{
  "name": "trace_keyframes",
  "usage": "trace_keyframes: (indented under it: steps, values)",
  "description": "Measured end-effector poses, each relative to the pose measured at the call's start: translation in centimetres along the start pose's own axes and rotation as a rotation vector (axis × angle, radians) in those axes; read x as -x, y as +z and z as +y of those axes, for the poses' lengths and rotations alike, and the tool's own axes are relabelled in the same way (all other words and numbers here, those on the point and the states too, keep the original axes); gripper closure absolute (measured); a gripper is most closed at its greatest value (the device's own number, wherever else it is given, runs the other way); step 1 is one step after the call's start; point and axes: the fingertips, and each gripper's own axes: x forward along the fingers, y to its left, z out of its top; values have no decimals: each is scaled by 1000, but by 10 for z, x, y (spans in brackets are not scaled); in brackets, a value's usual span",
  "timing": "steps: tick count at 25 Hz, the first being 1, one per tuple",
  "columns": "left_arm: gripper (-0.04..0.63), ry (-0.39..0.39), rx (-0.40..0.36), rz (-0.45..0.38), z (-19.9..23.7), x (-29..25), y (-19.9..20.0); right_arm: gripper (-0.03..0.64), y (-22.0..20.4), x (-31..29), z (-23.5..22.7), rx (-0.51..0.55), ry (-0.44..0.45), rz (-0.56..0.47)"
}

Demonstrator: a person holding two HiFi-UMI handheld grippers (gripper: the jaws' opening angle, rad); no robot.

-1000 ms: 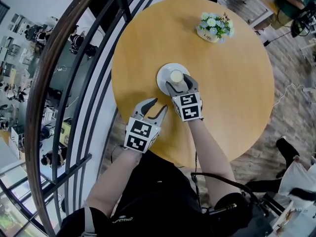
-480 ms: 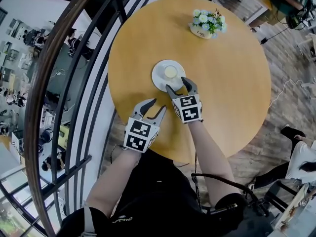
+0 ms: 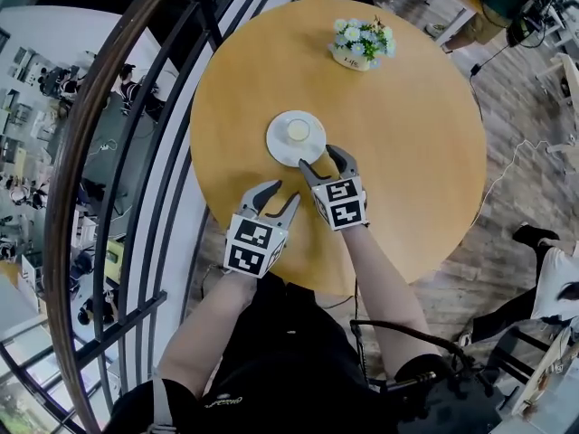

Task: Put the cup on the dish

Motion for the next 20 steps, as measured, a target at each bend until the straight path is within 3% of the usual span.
trace_keyframes:
  steps: [14,20]
  values:
    - [433,-31,-95,-75,-30,7,60,414,47,101,-21,-31,-82,-164]
    - [433,-59,-125,-103,-57,25,80,451,68,163,-20,-102,-129,-236]
